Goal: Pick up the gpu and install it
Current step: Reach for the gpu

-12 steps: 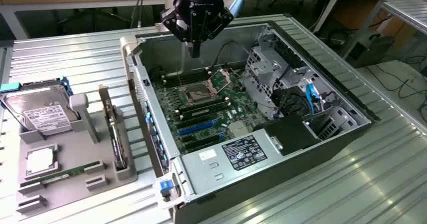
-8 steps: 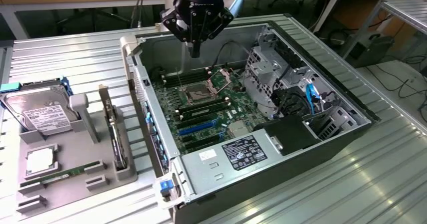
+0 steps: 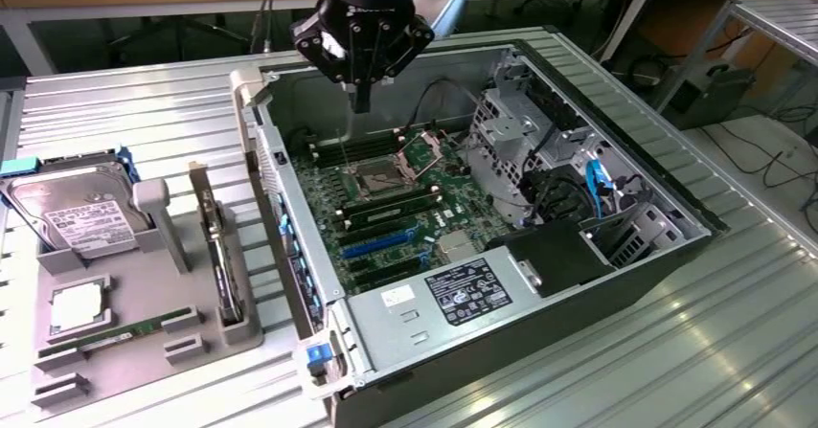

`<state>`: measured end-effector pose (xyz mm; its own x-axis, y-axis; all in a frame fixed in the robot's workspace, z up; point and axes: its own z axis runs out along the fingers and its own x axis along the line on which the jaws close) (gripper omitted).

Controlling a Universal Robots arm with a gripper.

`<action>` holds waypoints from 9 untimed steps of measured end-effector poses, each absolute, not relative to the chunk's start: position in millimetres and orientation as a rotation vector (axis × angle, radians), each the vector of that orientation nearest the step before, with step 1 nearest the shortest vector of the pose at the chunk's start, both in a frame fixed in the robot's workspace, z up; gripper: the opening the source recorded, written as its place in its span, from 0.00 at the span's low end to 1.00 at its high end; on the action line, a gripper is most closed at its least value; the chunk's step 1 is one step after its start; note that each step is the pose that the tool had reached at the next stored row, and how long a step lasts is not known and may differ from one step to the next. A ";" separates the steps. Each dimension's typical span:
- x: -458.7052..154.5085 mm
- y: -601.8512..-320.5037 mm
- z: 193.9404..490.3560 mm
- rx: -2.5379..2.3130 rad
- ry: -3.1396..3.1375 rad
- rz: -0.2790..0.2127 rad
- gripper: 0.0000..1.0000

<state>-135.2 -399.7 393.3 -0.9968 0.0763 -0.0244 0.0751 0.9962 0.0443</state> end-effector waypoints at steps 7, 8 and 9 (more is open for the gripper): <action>-168.7 -402.7 393.3 0.118 3.112 0.068 0.11; -172.8 -403.1 393.4 0.118 3.113 0.068 0.11; -177.7 -403.6 393.3 0.118 3.113 0.068 0.11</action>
<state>-177.7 -403.6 393.3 -0.9968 0.0763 -0.0244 0.0752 0.9962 0.0443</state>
